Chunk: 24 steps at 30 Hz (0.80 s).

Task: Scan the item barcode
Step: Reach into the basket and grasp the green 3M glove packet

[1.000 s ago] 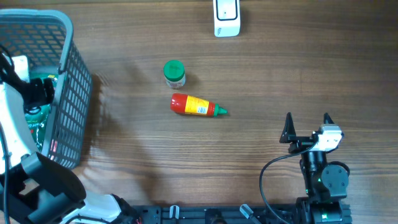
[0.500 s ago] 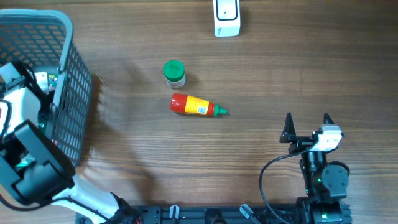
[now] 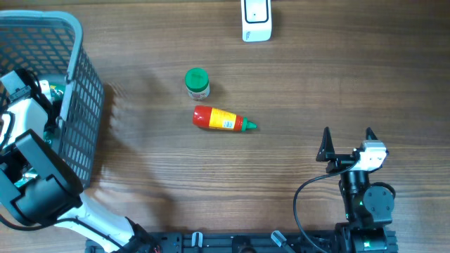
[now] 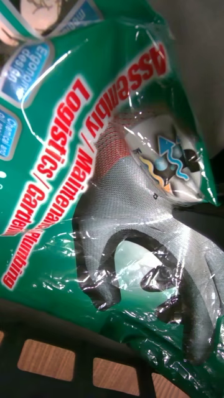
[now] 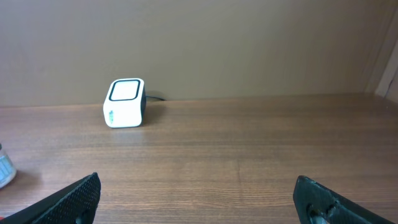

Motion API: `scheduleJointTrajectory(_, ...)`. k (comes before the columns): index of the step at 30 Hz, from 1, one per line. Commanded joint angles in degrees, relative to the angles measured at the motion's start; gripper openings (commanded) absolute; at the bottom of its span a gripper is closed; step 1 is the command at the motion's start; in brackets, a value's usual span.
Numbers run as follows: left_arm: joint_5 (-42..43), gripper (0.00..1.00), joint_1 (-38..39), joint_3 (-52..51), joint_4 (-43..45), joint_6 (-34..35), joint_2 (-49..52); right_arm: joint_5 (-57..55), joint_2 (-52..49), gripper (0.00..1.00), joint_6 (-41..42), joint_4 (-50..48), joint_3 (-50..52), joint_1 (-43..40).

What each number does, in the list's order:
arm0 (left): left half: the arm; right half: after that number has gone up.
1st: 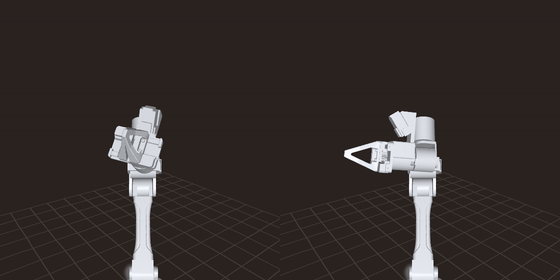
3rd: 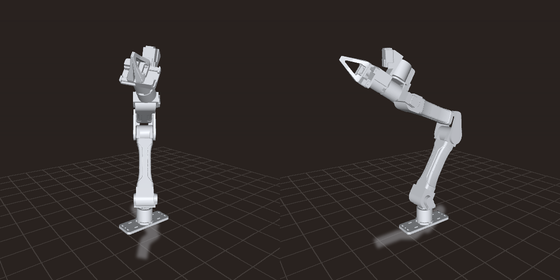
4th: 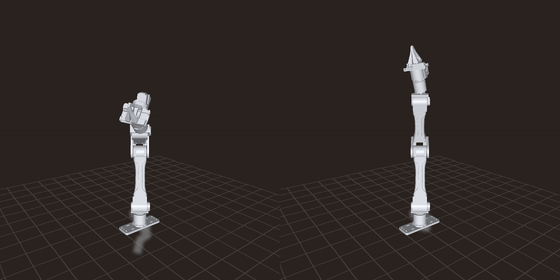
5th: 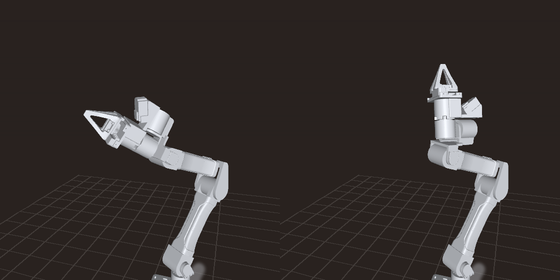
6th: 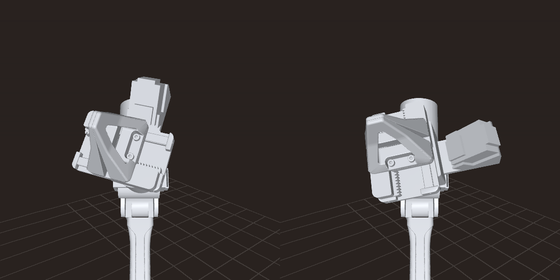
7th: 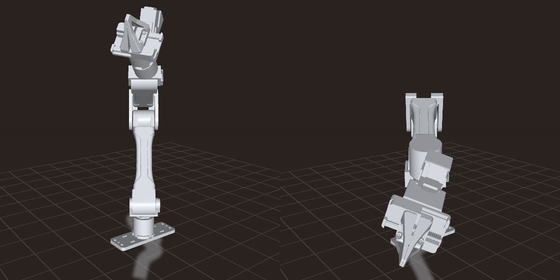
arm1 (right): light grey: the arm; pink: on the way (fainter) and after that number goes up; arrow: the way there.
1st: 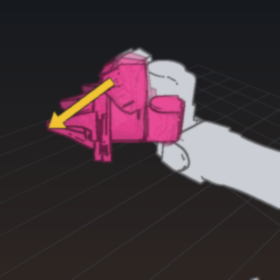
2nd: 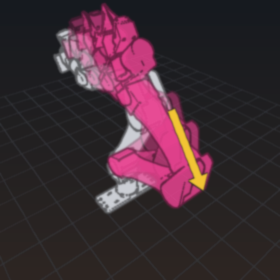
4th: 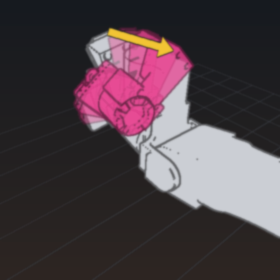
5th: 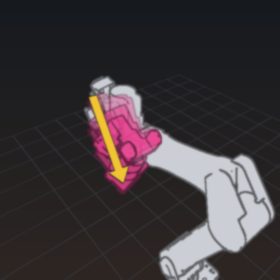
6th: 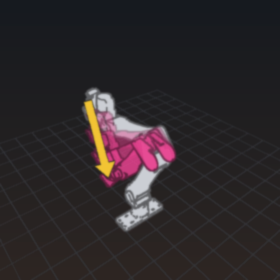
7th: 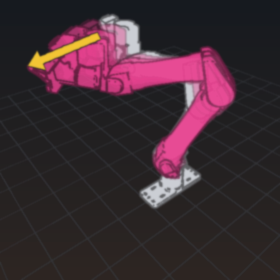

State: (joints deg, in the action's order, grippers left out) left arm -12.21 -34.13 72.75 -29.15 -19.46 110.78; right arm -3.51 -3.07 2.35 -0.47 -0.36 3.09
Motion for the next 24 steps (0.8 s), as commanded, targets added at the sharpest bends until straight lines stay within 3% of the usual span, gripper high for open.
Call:
scheduleJointTrajectory(1, -0.98, 0.04, 0.94, -0.42, -0.81, 2.16, -3.3, -0.92, 0.0, 1.0, 0.68, -0.31, 0.04, 0.26)
scheduleJointTrajectory(9, -0.94, 0.04, 1.84, -0.42, 0.26, 2.29, -24.96, -0.92, 0.0, 1.0, 0.68, -0.33, 0.04, 0.26)
scheduleJointTrajectory(20, -1.75, 0.04, 4.46, -0.42, 7.39, 12.39, -58.49, -0.94, 0.0, 1.0, 0.66, -0.33, 0.04, 0.26)
scheduleJointTrajectory(24, 6.14, 0.04, 11.41, -0.42, 6.47, 13.35, -66.4, -0.92, 0.0, 1.0, 0.66, -0.33, 0.04, 0.26)
